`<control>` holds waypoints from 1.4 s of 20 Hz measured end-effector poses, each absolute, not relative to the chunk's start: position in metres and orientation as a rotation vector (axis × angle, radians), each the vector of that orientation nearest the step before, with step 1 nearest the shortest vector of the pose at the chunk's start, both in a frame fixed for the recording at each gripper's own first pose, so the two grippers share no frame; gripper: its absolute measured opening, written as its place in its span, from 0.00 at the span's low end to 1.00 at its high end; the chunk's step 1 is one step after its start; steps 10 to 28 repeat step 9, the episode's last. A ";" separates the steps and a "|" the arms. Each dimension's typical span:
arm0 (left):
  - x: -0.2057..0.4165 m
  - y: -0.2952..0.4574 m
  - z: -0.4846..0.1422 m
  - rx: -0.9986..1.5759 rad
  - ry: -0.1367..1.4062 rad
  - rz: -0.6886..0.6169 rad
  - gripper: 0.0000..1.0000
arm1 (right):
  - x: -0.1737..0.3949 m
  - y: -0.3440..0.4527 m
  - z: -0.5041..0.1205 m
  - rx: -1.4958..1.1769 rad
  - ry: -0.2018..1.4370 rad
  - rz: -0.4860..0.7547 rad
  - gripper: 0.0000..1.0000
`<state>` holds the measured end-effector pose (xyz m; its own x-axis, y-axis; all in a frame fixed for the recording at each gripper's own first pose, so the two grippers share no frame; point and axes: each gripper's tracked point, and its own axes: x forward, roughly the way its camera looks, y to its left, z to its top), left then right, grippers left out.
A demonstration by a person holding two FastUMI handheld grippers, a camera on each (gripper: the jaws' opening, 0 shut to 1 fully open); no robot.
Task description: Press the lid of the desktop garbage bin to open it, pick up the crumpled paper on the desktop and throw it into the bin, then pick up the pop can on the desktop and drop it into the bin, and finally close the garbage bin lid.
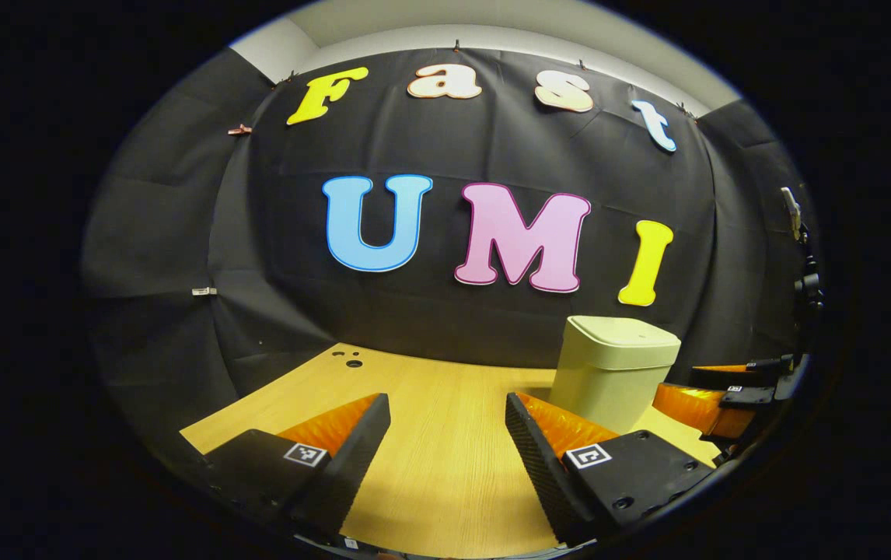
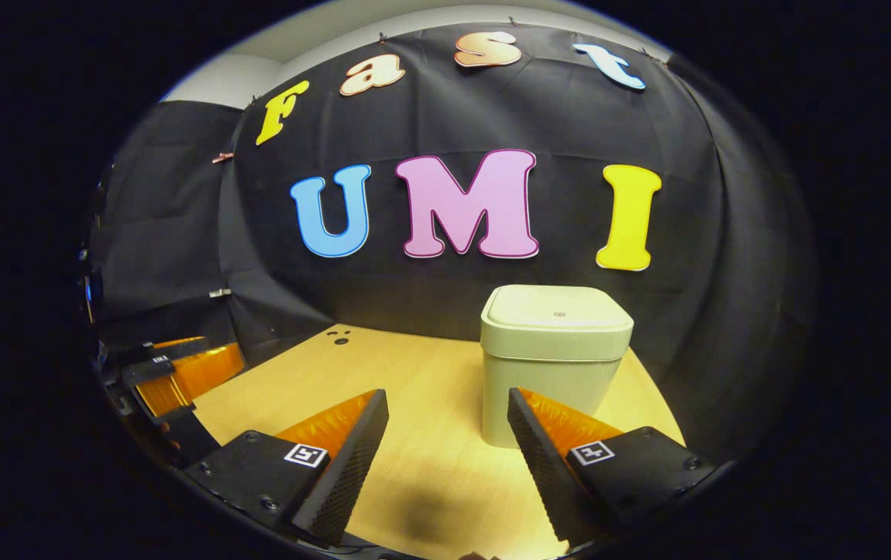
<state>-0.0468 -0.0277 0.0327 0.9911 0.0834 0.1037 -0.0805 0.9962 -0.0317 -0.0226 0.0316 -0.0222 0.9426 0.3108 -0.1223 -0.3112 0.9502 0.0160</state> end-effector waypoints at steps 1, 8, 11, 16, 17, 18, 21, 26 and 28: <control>-0.046 -0.031 0.033 -0.025 -0.102 0.079 0.96 | -0.020 0.029 -0.020 -0.010 0.118 0.316 0.97; -0.044 -0.030 0.036 0.005 -0.113 0.094 0.96 | -0.008 0.031 -0.027 -0.034 0.141 0.328 0.98; -0.044 -0.028 0.035 0.003 -0.107 0.098 0.96 | -0.008 0.033 -0.028 -0.035 0.147 0.333 0.98; -0.044 -0.028 0.035 0.003 -0.107 0.098 0.96 | -0.008 0.033 -0.028 -0.035 0.147 0.333 0.98; -0.044 -0.028 0.035 0.003 -0.107 0.098 0.96 | -0.008 0.033 -0.028 -0.035 0.147 0.333 0.98; -0.044 -0.028 0.035 0.003 -0.107 0.098 0.96 | -0.008 0.033 -0.028 -0.035 0.147 0.333 0.98; -0.044 -0.028 0.035 0.003 -0.107 0.098 0.96 | -0.008 0.033 -0.028 -0.035 0.147 0.333 0.98; -0.044 -0.028 0.035 0.003 -0.107 0.098 0.96 | -0.008 0.033 -0.028 -0.035 0.147 0.333 0.98; -0.044 -0.028 0.035 0.003 -0.107 0.098 0.96 | -0.008 0.033 -0.028 -0.035 0.147 0.333 0.98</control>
